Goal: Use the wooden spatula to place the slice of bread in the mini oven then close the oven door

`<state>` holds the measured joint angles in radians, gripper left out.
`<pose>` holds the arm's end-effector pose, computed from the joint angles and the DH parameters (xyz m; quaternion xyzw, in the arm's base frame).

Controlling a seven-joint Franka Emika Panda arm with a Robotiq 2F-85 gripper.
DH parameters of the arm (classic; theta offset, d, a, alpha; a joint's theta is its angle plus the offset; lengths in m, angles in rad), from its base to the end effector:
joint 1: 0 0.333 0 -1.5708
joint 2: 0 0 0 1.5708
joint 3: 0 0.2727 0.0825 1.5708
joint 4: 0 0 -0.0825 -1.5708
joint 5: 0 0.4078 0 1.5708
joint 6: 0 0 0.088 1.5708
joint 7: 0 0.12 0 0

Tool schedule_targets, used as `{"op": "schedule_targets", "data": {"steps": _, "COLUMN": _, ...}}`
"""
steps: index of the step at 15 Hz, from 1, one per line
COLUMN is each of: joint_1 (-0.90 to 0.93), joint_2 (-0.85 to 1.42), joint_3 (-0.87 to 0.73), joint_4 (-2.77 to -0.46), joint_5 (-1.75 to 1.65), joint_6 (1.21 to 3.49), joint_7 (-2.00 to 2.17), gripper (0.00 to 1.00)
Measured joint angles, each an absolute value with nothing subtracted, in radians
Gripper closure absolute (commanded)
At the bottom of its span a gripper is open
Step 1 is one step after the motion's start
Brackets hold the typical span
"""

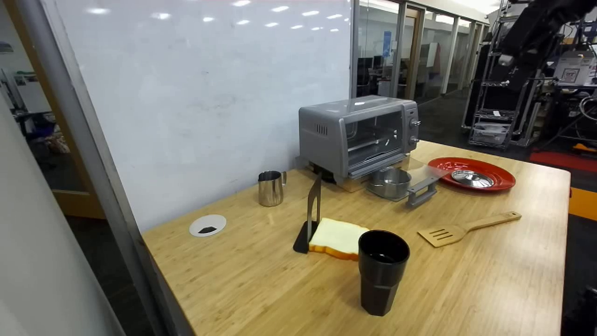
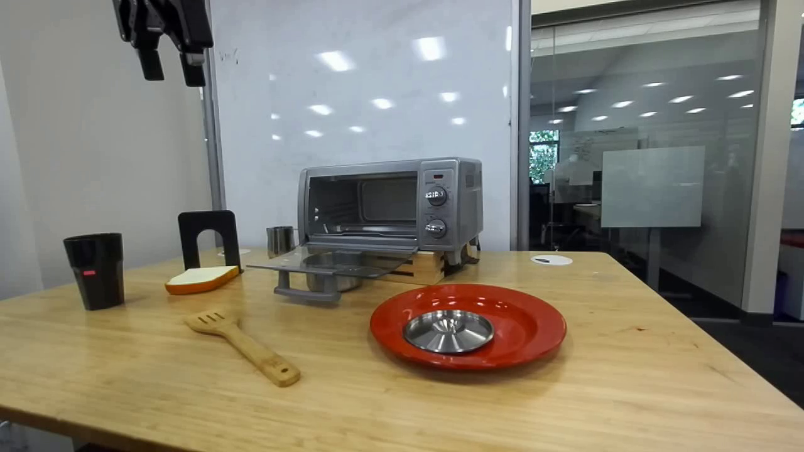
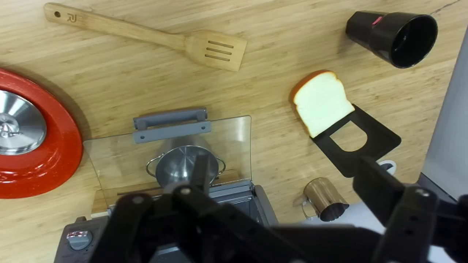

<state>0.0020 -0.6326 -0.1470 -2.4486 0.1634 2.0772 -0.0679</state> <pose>0.4346 -0.0544 0.4884 -0.9831 0.0597 -0.1362 0.1065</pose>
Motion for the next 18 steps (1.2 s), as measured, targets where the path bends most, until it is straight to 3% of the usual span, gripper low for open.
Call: {"op": "schedule_targets", "data": {"steps": 18, "joint_1": 0.002, "joint_2": -0.64, "joint_3": -0.132, "joint_4": -2.451, "joint_5": 0.156, "joint_6": 2.037, "joint_7": -0.118, "gripper": 0.0}}
